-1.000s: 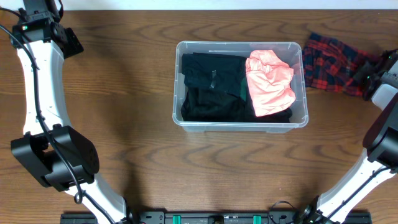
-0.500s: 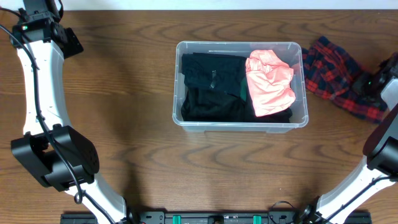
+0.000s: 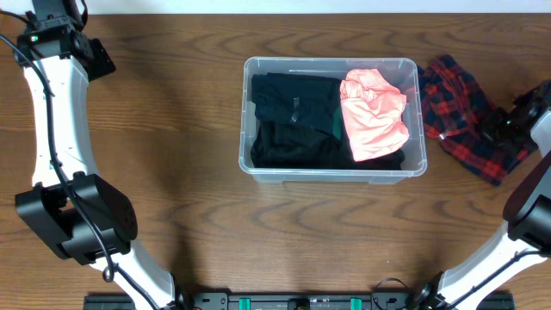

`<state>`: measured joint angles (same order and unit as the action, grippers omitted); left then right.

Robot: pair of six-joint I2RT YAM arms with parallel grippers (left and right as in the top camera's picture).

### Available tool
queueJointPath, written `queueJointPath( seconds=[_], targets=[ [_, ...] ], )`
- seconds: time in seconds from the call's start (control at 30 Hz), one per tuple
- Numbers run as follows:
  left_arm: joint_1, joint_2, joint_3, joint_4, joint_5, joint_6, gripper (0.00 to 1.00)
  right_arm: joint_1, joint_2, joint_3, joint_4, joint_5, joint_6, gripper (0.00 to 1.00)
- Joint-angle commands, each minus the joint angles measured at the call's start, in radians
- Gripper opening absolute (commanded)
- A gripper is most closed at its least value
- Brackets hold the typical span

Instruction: Pack container

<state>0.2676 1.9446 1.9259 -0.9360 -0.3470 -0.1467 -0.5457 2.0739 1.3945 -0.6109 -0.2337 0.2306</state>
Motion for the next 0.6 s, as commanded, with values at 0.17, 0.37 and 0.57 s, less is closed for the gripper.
queueJointPath(
  seconds=[0.17,0.37,0.57],
  targets=[
    [0.002,0.005,0.0,-0.003,-0.013,-0.001,0.98,0.013,-0.286,-0.041,-0.057,0.087,0.008,0.02],
    [0.002,0.005,0.0,-0.003,-0.013,-0.001,0.98,0.01,-0.366,-0.042,-0.167,0.281,0.029,0.24],
    [0.002,0.005,0.0,-0.003,-0.013,-0.001,0.98,-0.013,-0.351,-0.072,-0.212,0.312,0.046,0.54]
  ],
)
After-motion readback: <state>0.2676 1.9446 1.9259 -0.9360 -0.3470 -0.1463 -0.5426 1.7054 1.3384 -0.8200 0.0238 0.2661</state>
